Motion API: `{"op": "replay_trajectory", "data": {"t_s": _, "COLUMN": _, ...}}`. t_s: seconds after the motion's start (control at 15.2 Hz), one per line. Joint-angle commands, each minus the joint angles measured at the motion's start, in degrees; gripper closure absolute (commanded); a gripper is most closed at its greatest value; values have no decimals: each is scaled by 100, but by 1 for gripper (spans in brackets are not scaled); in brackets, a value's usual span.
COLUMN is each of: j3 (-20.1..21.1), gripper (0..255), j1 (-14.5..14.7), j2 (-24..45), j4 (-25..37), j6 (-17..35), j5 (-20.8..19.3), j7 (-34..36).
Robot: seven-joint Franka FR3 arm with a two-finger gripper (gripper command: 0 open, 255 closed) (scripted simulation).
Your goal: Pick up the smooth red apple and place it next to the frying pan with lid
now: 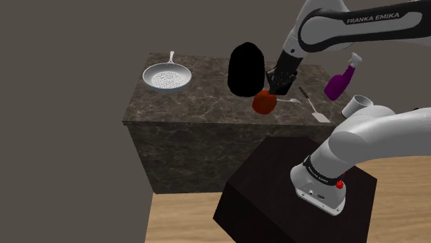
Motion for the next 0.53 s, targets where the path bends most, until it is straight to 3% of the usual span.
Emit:
{"op": "replay_trajectory", "data": {"t_s": 0.0, "j3": 9, "gripper": 255, "j1": -1, "j2": -64, "j4": 127, "j6": -192, "j5": -4, "j7": 24}}
{"op": "replay_trajectory", "data": {"t_s": 0.46, "j3": 23, "gripper": 255, "j1": -5, "j2": -195, "j4": 595, "j6": -788, "j5": -20, "j7": 84}}
